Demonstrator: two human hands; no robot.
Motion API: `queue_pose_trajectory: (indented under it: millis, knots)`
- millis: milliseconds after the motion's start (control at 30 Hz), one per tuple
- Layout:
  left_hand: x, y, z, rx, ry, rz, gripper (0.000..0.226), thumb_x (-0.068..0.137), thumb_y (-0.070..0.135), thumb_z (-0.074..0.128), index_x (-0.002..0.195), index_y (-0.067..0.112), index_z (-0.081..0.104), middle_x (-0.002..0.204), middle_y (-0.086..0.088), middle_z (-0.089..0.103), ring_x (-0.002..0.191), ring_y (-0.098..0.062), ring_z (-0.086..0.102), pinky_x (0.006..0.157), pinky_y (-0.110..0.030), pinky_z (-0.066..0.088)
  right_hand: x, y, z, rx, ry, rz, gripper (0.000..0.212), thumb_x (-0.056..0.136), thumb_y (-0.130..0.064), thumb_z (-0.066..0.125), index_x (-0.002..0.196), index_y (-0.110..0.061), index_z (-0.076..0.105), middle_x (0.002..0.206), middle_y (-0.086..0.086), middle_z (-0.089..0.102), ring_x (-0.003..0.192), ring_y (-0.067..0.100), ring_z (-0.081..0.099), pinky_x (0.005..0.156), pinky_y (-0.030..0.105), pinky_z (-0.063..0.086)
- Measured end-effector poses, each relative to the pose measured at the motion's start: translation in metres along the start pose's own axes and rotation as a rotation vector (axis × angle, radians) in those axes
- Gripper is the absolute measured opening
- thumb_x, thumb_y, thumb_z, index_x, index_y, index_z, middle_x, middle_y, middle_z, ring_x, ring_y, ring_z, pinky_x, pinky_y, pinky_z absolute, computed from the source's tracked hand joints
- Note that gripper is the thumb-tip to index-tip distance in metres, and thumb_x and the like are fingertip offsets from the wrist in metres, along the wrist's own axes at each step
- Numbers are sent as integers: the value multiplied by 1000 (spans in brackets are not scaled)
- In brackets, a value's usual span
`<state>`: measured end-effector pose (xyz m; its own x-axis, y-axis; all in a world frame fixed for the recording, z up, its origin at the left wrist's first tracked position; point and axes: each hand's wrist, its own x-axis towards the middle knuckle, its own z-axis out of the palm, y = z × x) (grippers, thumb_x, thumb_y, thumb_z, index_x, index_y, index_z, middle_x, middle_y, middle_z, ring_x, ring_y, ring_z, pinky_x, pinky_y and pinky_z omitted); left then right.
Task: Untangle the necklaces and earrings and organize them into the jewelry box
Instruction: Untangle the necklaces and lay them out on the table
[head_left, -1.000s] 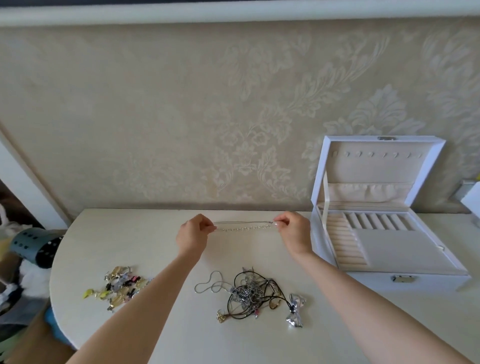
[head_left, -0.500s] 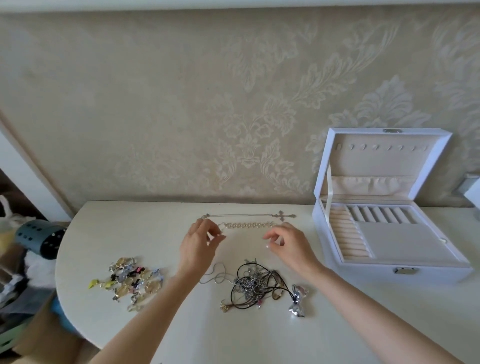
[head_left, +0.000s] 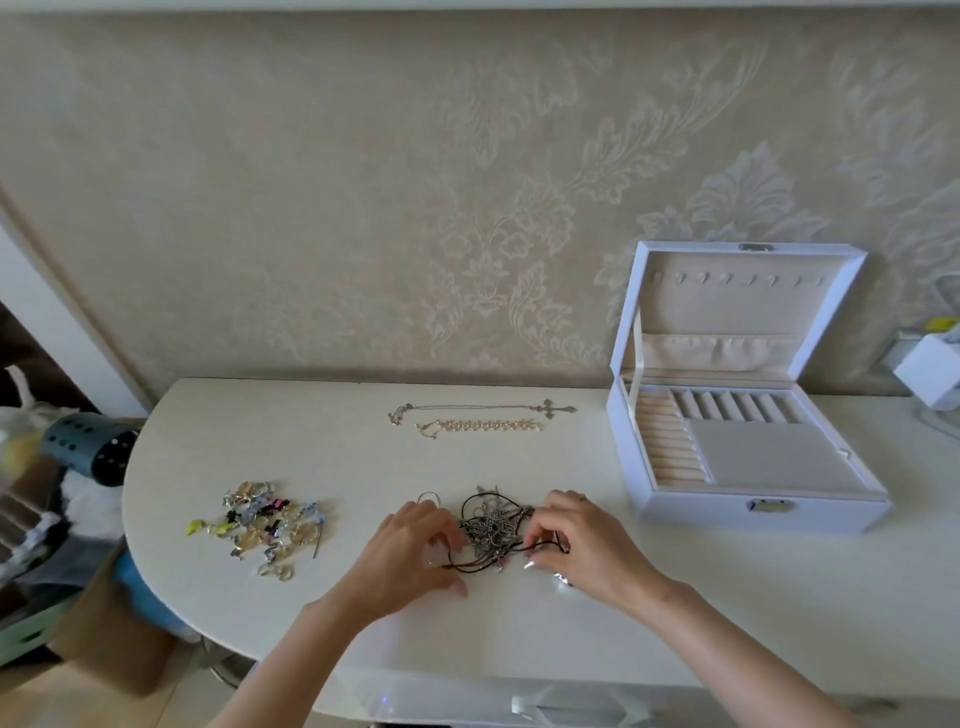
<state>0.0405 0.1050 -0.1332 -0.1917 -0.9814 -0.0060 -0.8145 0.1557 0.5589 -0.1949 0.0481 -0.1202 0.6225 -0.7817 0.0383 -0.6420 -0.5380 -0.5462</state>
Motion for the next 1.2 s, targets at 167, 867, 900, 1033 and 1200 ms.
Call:
queue_pose_trajectory:
  millis: [167, 867, 900, 1033, 1200]
  knots:
    - [-16, -4, -2, -100, 44, -39, 44, 60, 35, 84, 79, 40, 44, 92, 12, 48, 81, 4, 48, 71, -7, 37, -6, 13, -2, 124, 43, 102, 21, 73, -8, 73, 68, -25, 62, 76, -10, 53, 68, 4, 45, 65, 17, 37]
    - [-30, 22, -22, -618, 269, -181, 15, 68, 16, 47, 74, 8, 59, 61, 4, 54, 57, -6, 42, 55, -15, 33, -19, 24, 3, -65, 232, 188, 27, 78, -20, 68, 103, -25, 59, 97, -8, 51, 95, 9, 50, 81, 20, 40]
    - [-30, 22, -21, -577, 268, -178, 12, 66, 16, 45, 69, 10, 55, 57, 6, 49, 54, -5, 37, 52, -16, 28, -18, 24, 3, -59, 238, 204, 23, 79, -21, 68, 100, -24, 60, 95, -9, 51, 93, 9, 50, 79, 20, 41]
    - [-25, 15, -11, -366, 272, -195, 22, 72, 35, 43, 55, 21, 39, 54, 8, 40, 52, -8, 32, 51, -19, 26, -14, 24, 1, 40, 249, 248, 10, 79, -16, 71, 77, -20, 63, 80, -10, 52, 78, 10, 49, 69, 21, 39]
    - [-11, 14, -3, -131, 307, -80, 18, 72, 53, 44, 67, 37, 50, 84, 17, 54, 85, -3, 48, 69, -22, 39, -11, 5, -13, 436, 233, 314, 14, 77, -12, 74, 68, -16, 64, 75, 1, 62, 67, 8, 53, 65, 12, 40]
